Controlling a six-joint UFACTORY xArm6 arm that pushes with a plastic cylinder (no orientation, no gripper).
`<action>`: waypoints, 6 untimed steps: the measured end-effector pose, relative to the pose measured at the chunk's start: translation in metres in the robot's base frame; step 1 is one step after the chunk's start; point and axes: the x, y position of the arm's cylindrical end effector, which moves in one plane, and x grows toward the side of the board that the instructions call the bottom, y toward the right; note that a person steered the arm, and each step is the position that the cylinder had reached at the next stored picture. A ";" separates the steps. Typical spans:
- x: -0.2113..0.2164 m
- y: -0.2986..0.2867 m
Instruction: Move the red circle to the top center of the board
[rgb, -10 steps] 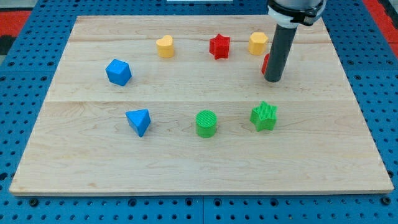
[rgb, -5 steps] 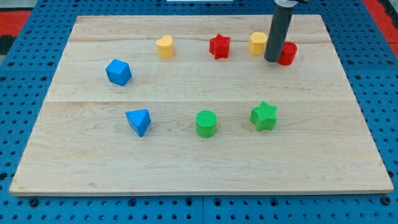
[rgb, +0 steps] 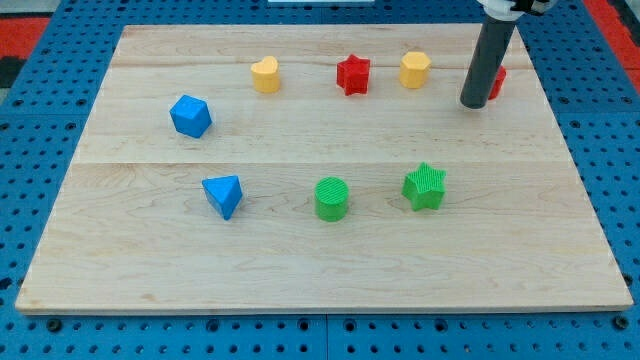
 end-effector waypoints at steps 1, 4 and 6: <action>0.000 0.002; -0.010 0.043; -0.023 0.039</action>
